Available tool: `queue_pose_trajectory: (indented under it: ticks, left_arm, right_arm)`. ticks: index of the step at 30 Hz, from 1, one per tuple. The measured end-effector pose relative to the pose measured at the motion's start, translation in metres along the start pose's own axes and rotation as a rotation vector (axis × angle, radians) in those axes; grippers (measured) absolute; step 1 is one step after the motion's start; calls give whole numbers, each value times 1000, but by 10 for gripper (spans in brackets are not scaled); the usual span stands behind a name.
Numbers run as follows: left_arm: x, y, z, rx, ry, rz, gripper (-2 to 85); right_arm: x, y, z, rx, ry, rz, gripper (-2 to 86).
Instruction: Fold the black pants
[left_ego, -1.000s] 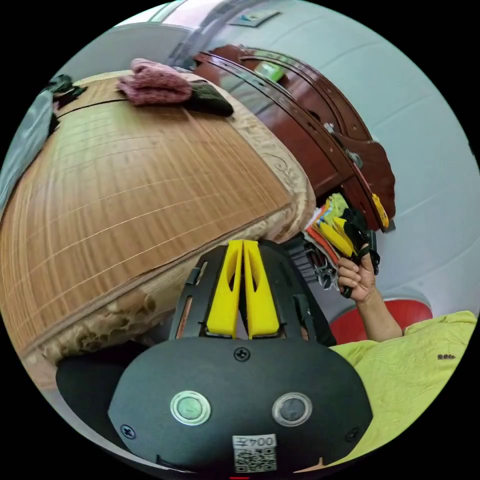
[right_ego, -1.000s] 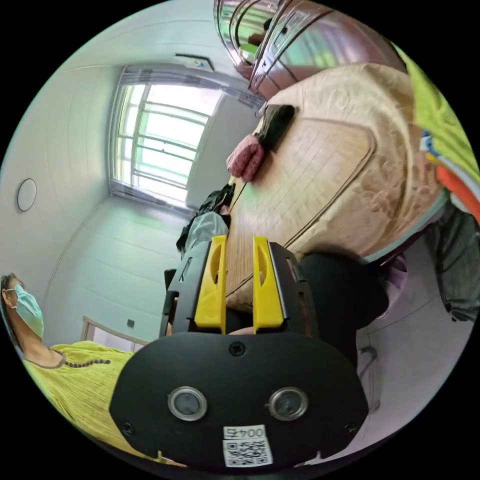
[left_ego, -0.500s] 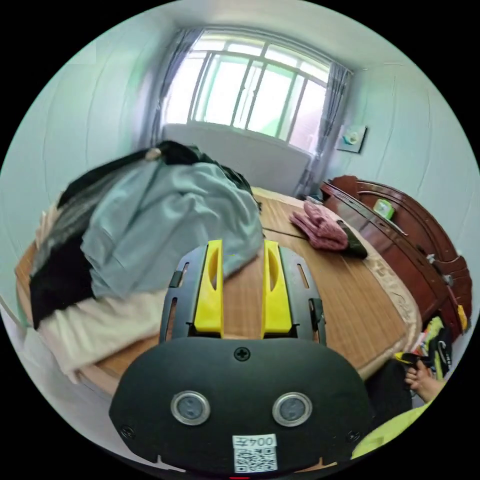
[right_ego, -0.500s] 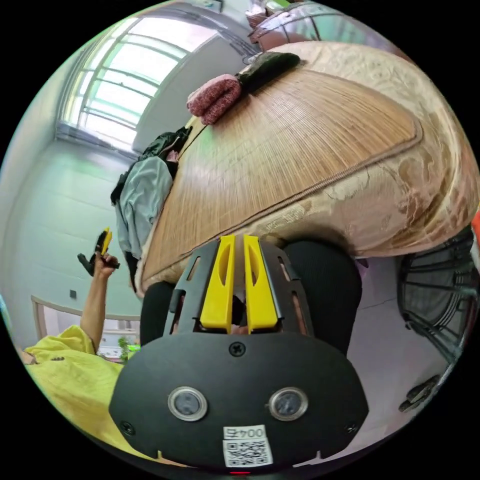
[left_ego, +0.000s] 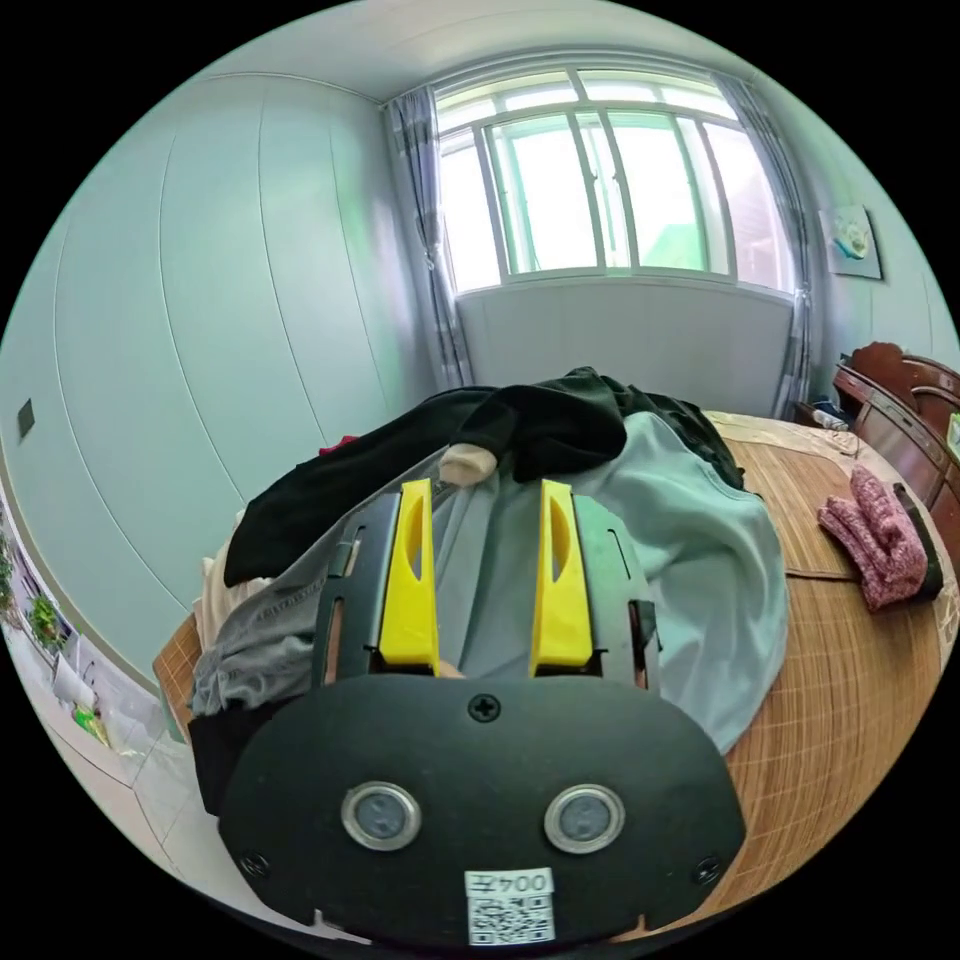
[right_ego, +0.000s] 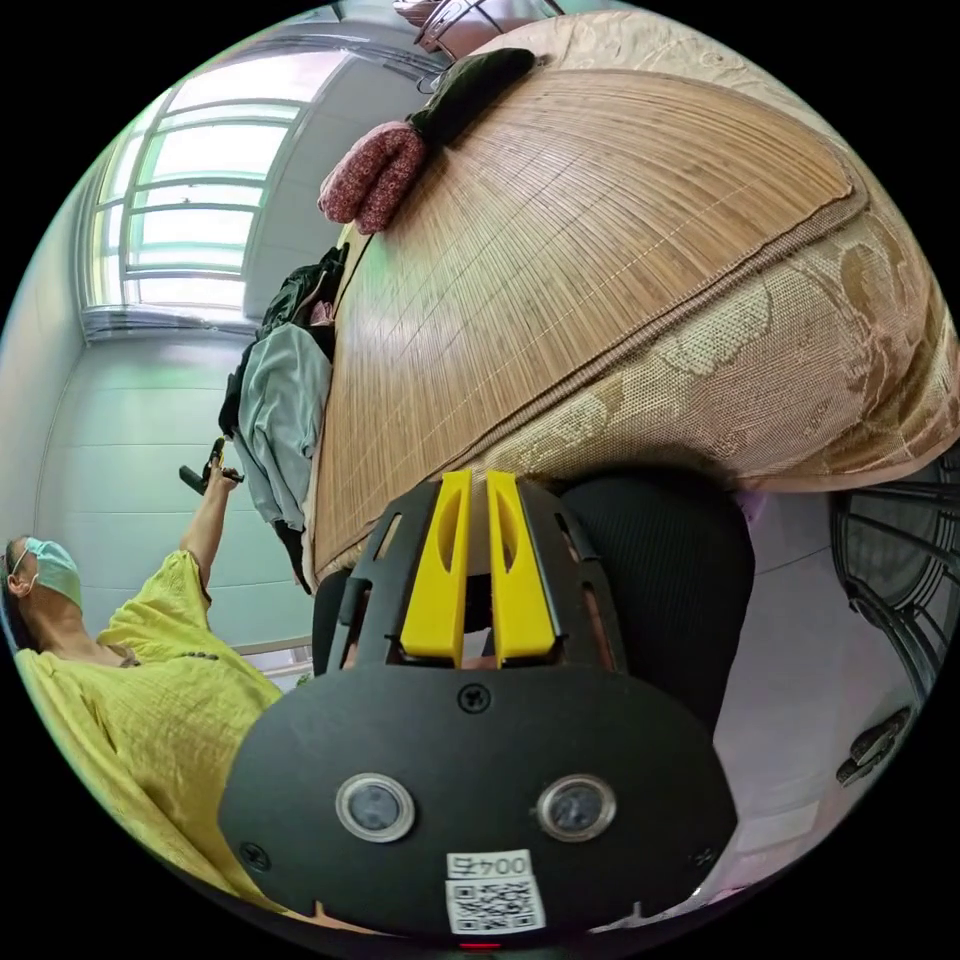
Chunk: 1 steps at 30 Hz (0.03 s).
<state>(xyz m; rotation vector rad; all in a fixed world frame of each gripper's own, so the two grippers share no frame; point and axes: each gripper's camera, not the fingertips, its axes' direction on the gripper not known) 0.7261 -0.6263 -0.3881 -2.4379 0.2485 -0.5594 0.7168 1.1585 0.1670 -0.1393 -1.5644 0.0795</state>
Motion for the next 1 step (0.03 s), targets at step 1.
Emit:
queue_pose_trajectory:
  ticks: [1]
  left_arm:
    - [3,-14,5,-11,-28,19,137]
  right_arm:
    - [8,-1,-3,2,-6,13,35]
